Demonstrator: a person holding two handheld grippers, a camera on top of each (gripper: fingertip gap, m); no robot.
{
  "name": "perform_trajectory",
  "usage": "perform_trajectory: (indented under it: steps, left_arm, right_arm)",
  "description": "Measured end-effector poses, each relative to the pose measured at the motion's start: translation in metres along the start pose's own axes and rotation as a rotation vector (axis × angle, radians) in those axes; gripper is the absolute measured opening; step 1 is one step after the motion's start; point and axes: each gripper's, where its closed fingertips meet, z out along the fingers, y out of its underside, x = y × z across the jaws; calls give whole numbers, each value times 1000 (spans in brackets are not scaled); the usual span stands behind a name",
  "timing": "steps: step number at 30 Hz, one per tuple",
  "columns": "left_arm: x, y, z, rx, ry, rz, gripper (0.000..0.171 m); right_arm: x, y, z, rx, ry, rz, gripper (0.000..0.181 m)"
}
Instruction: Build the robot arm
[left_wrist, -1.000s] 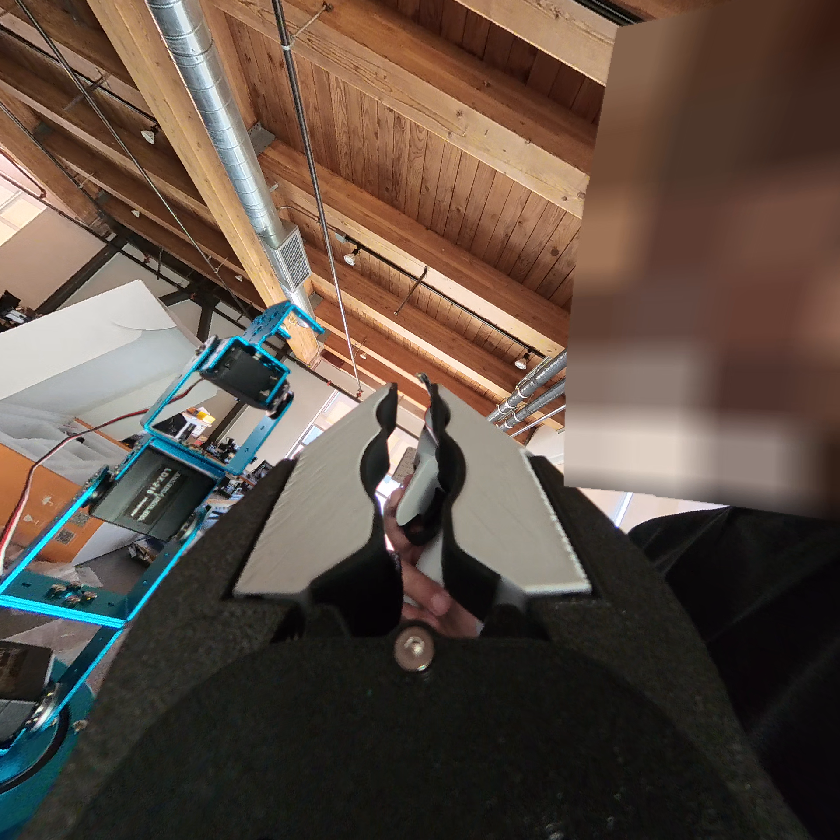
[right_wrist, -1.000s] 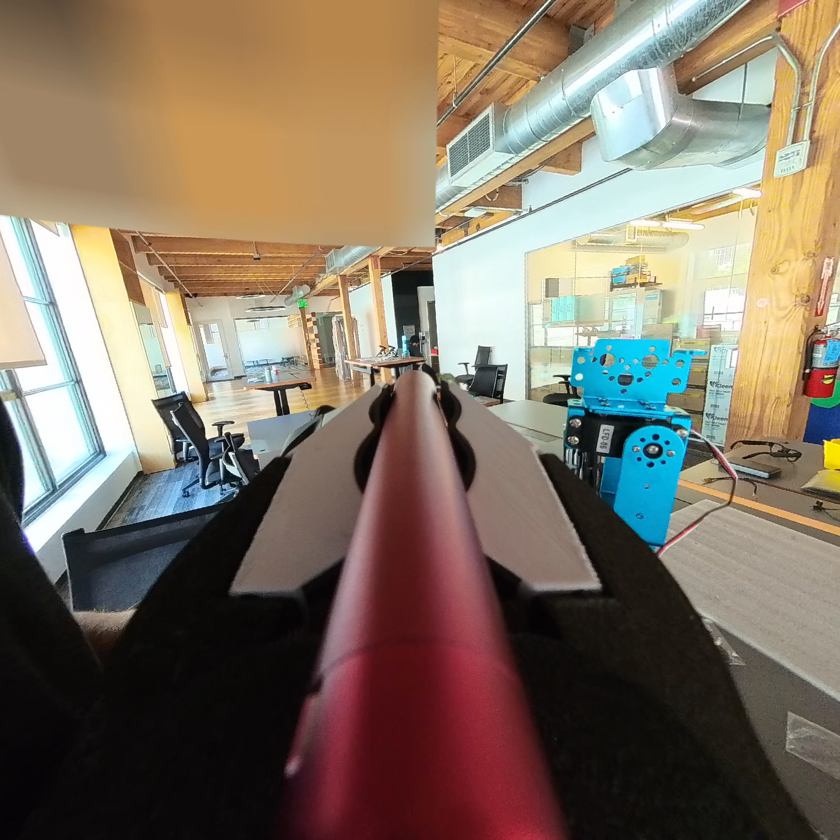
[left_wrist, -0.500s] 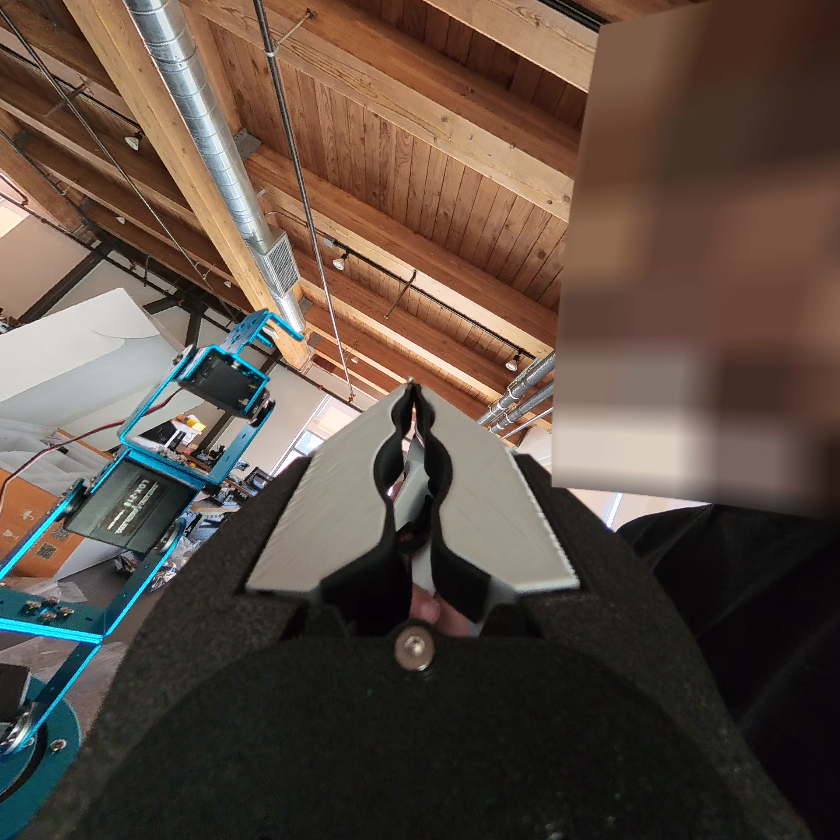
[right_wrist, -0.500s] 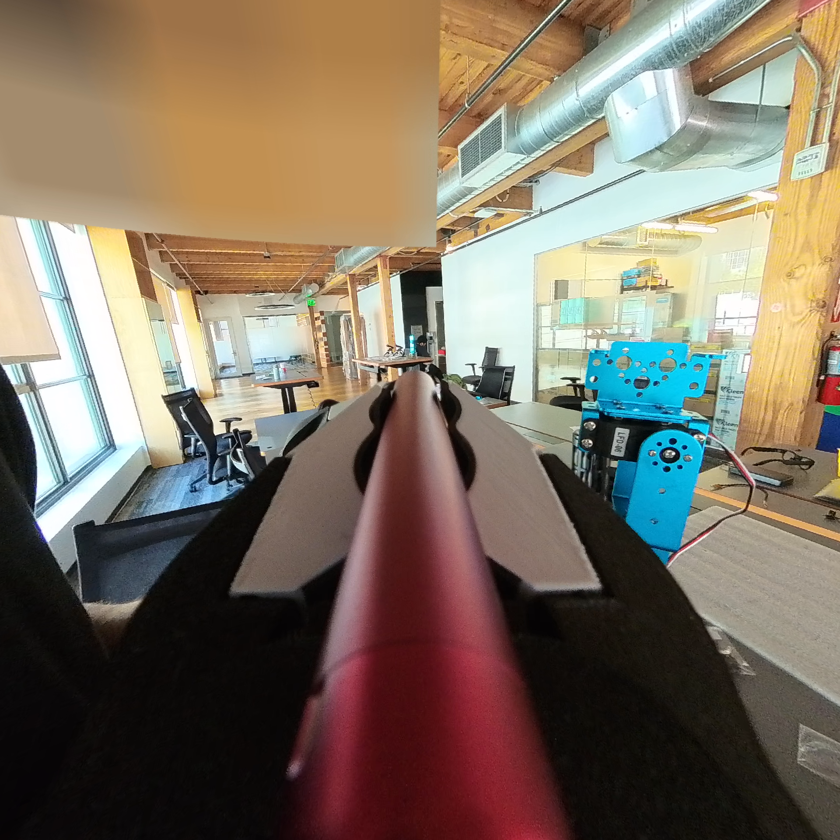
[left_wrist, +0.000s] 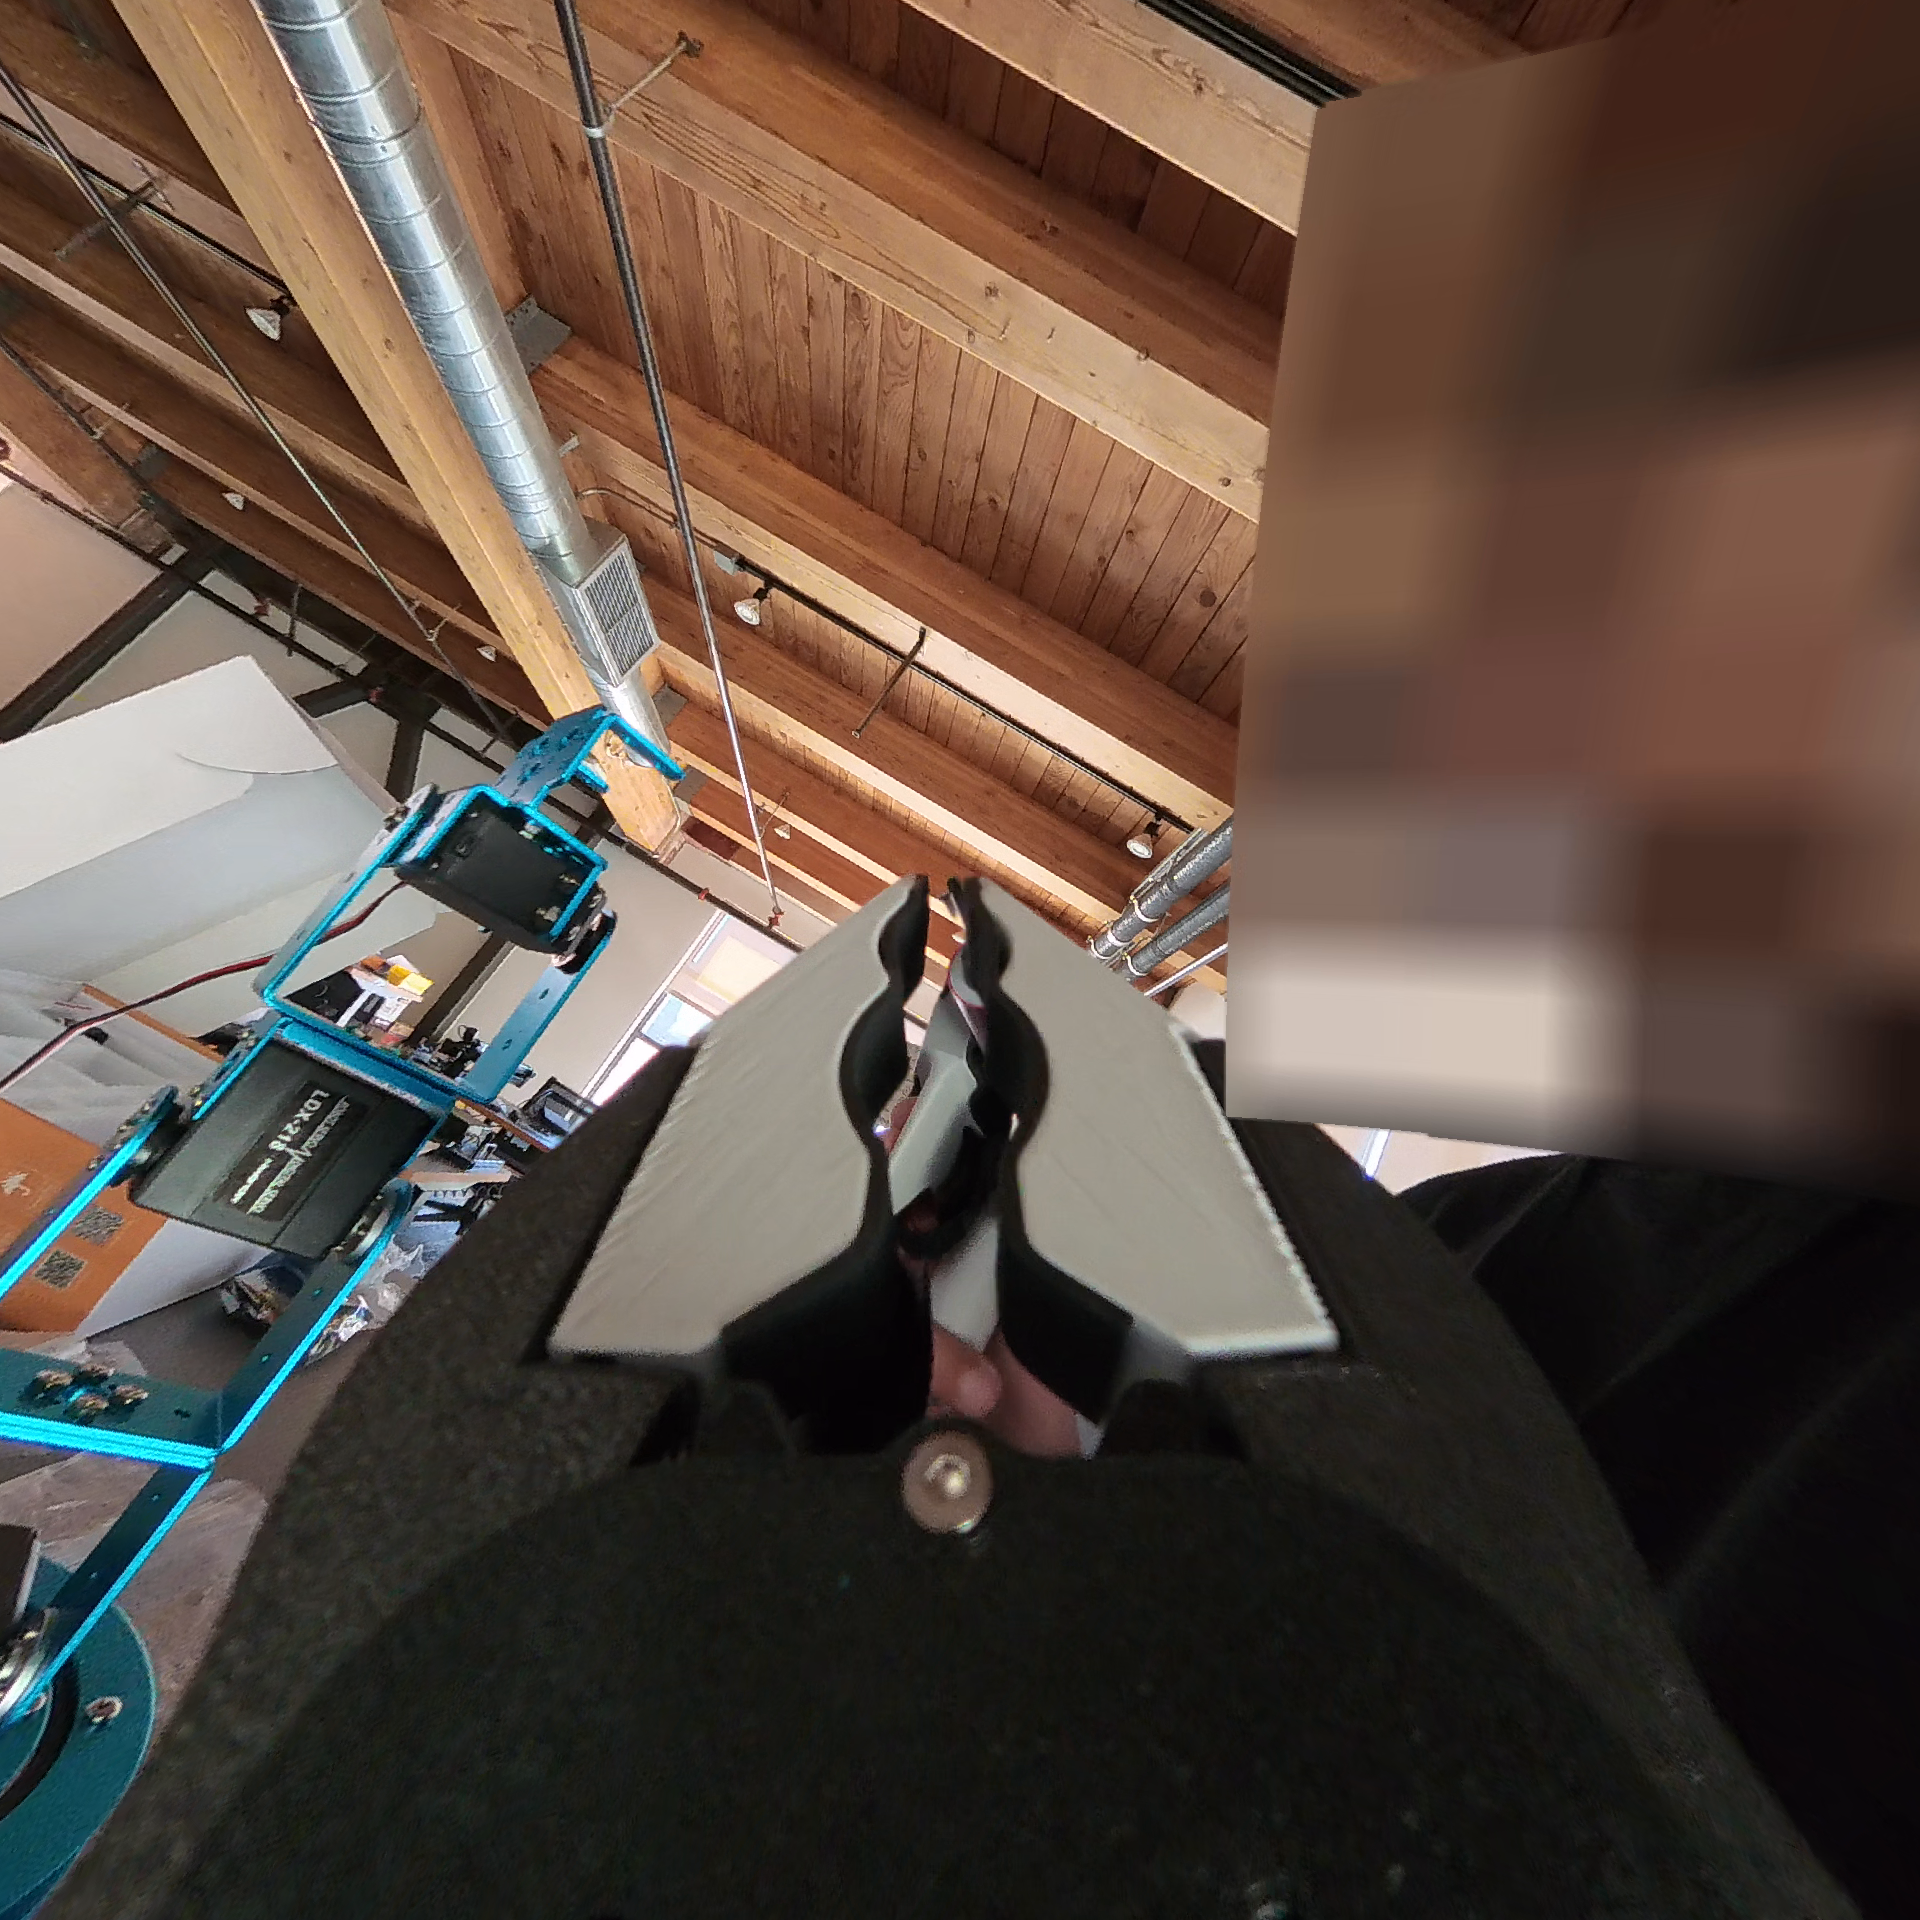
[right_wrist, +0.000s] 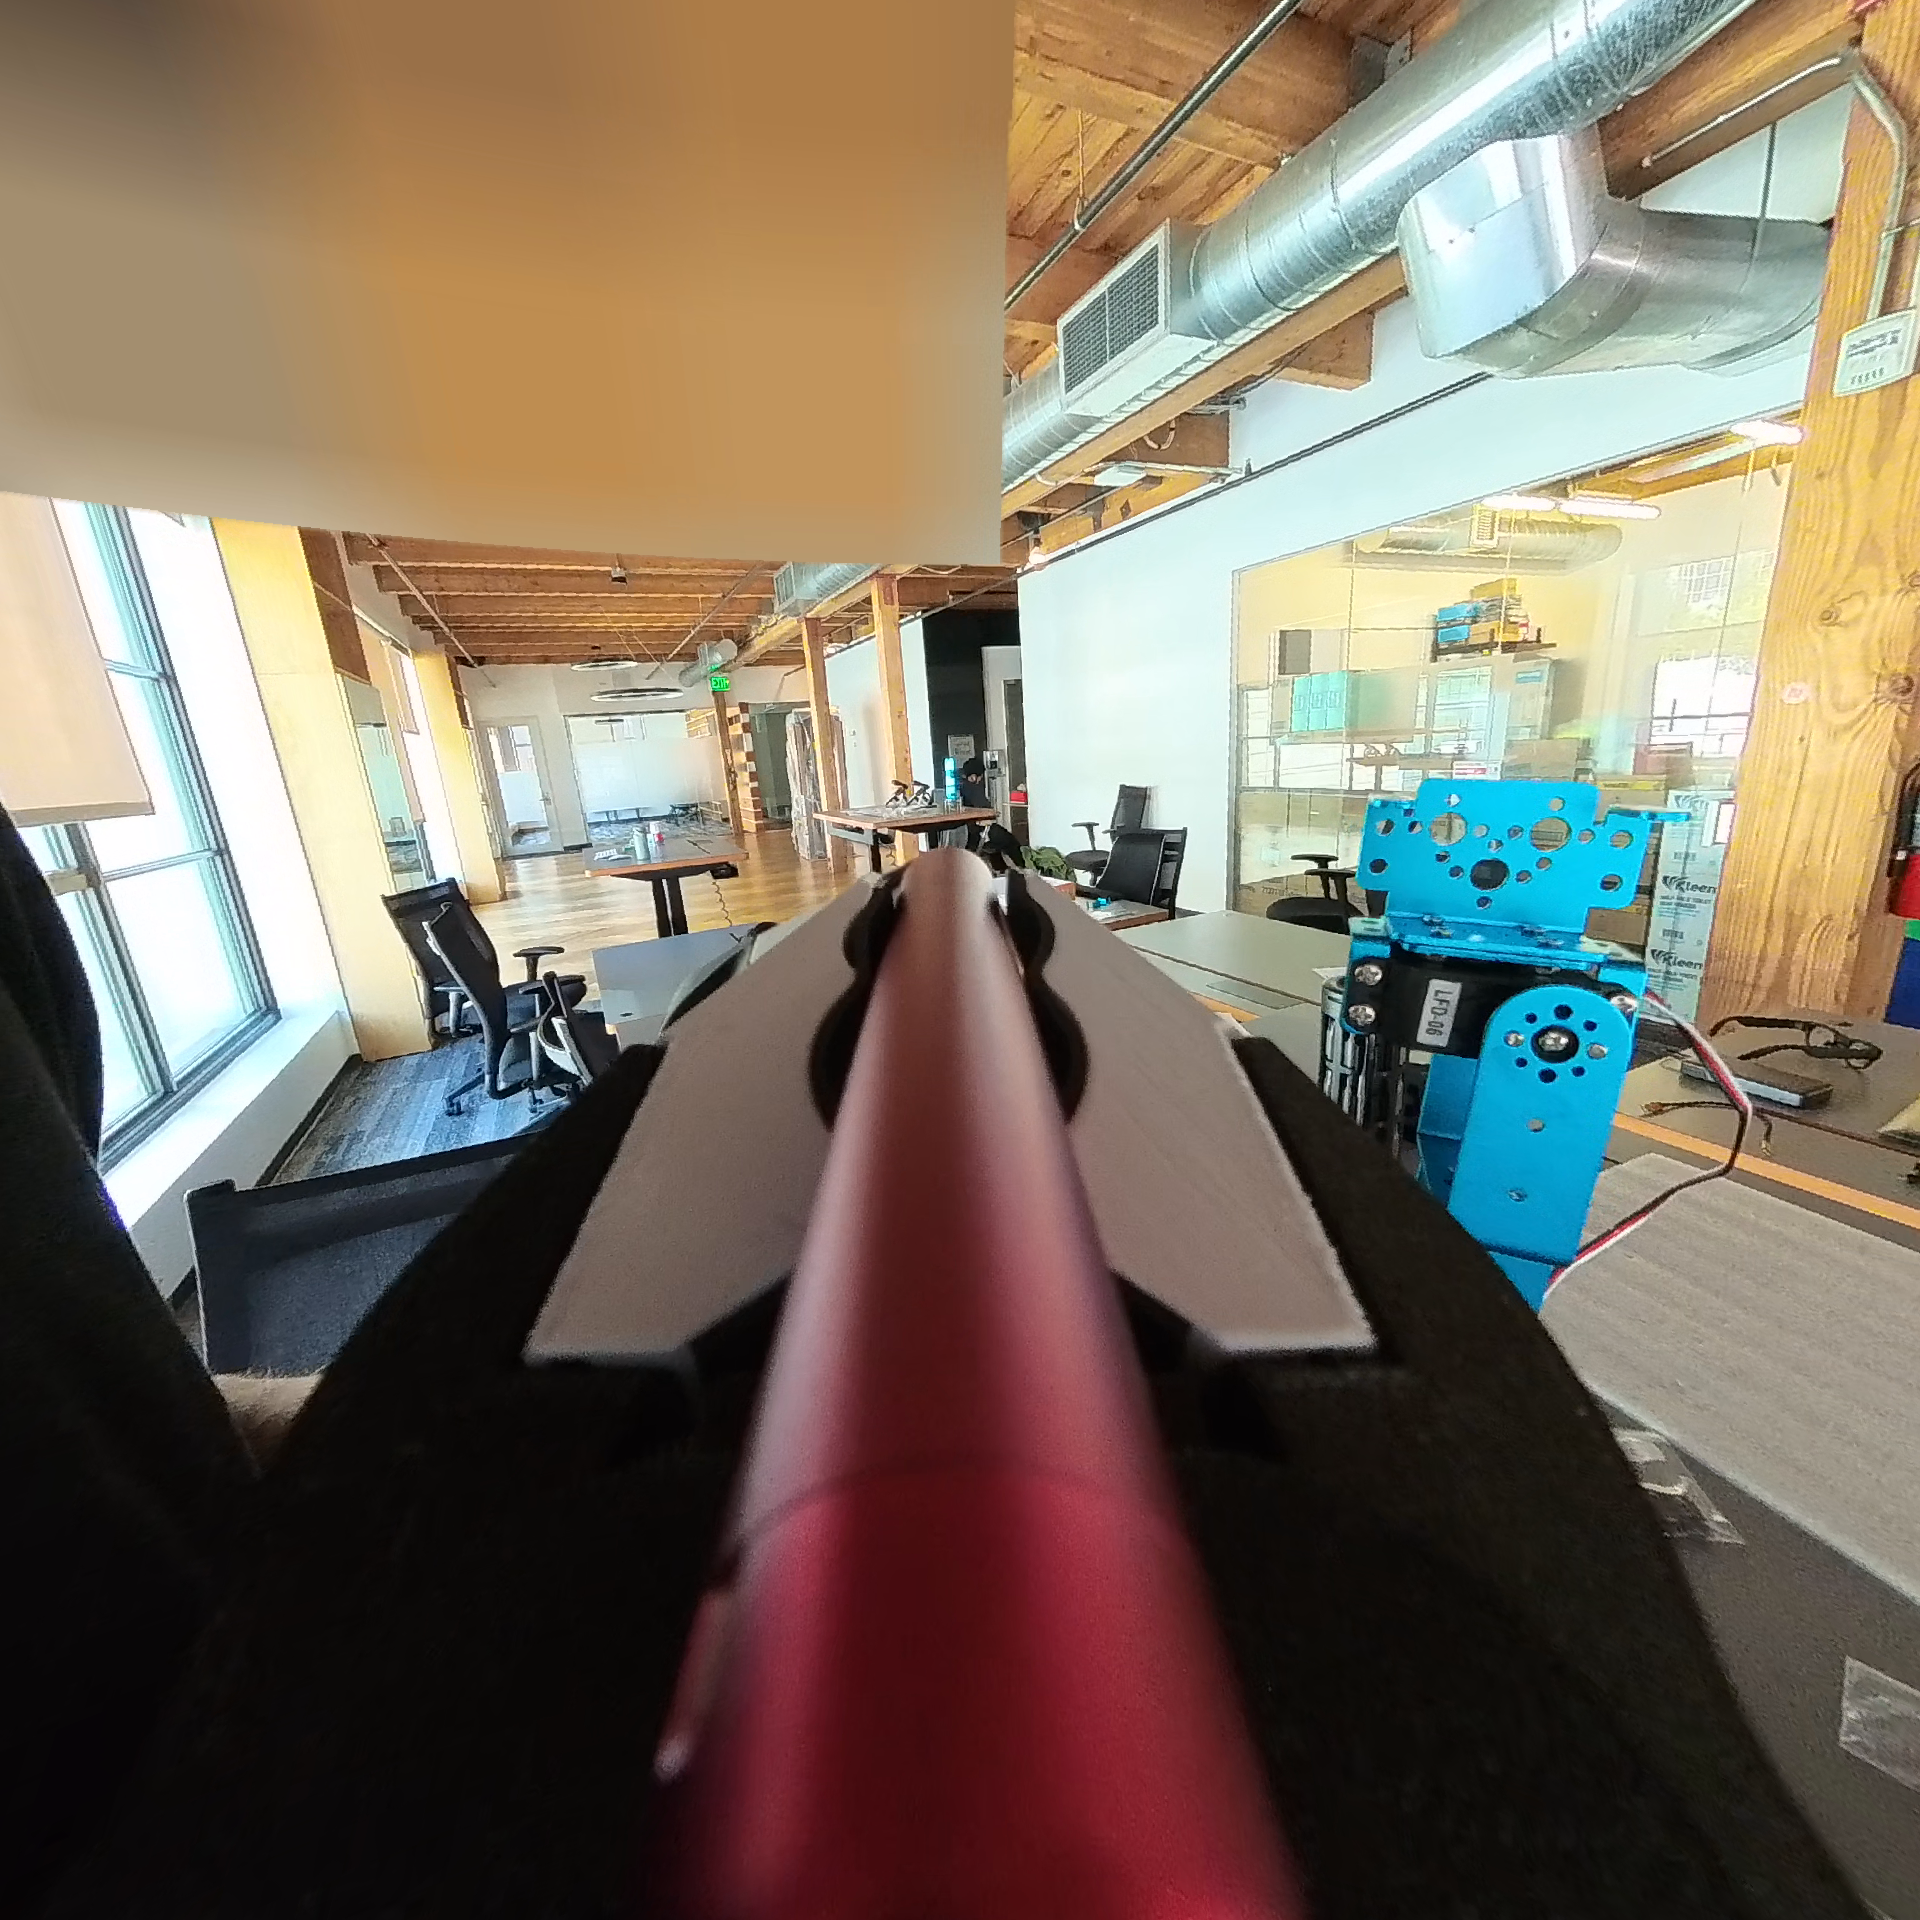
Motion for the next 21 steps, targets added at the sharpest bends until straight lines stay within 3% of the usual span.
perform_trajectory:
  steps: [9,17,21]
  left_arm:
    - [3,1,-1,-11,20,8,8]
    - [4,1,0,-23,10,30,0]
    - [1,4,-2,-67,-19,104,0]
  right_arm:
    - [-4,-1,4,-5,-11,-4,23]
    - [-3,1,5,-12,-15,-4,22]
    - [0,0,2,-13,-10,-4,23]
